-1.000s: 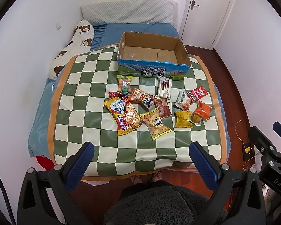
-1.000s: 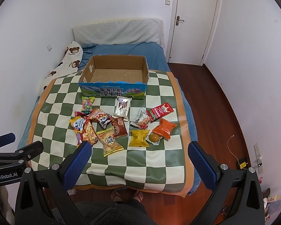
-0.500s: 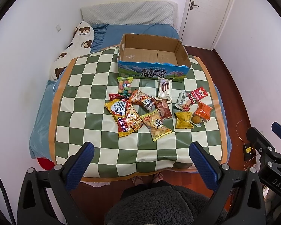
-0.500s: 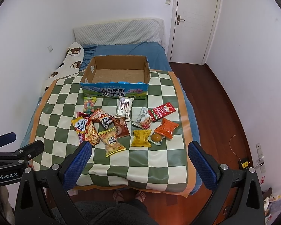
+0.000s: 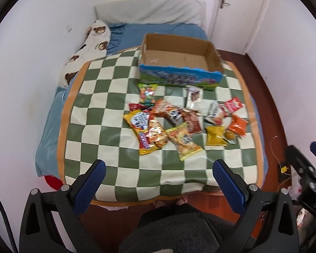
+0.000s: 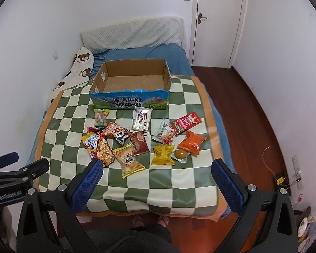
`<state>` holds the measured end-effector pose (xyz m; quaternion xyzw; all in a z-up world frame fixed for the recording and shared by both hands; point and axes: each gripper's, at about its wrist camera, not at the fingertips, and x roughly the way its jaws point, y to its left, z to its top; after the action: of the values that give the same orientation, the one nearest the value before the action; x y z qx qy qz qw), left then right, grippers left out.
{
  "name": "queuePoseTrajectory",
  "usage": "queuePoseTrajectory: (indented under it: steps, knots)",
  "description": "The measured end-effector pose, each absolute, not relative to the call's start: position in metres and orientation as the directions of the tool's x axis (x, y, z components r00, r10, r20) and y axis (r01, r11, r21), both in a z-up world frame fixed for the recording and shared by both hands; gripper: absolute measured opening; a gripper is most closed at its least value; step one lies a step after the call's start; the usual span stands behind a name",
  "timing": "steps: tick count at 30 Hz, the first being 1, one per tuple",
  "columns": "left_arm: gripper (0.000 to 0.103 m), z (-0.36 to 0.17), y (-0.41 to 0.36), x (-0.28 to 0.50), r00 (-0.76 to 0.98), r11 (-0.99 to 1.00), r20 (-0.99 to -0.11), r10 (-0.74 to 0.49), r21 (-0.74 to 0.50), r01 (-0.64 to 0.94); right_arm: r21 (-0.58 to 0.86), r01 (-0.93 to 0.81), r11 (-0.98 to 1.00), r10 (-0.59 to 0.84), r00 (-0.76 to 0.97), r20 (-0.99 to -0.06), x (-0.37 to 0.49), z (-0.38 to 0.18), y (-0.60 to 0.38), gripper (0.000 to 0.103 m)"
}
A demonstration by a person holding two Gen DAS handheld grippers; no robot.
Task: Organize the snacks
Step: 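Grasp the Cheese Buldak noodle bag with left tool while right tool grasps the yellow egg-cake bag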
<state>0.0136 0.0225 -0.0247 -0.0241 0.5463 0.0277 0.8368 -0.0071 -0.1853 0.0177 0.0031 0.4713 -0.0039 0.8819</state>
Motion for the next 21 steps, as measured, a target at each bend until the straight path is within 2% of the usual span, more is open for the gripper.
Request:
queuePoseTrajectory:
  steps: [6,10,15,17,21]
  knots:
    - [0.103,-0.088,0.053,0.062,0.295,0.987,-0.953,0.07,0.024,-0.157,0.028,-0.005,1.0,0.027,0.491,-0.871,0.039,-0.047,-0.175,0.103]
    - [0.103,-0.142,0.072,0.099,0.183,0.977,-0.98,0.073,0.034,-0.211,0.034,-0.039,0.999,0.047,0.422,-0.905,0.078,-0.11,-0.158,0.103]
    - [0.103,-0.208,0.084,0.138,0.031,0.968,-1.0,0.003,-0.005,-0.251,0.029,-0.093,0.995,0.06,0.345,-0.937,0.122,-0.191,-0.137,0.103]
    - [0.103,-0.234,0.088,0.152,-0.009,0.954,-0.997,-0.078,-0.072,-0.292,0.027,-0.116,0.993,0.061,0.302,-0.951,0.139,-0.221,-0.126,0.103]
    - [0.103,-0.282,0.095,0.183,-0.069,0.916,-0.986,-0.152,-0.115,-0.384,0.034,-0.154,0.988,0.073,0.257,-0.964,0.161,-0.267,-0.107,0.102]
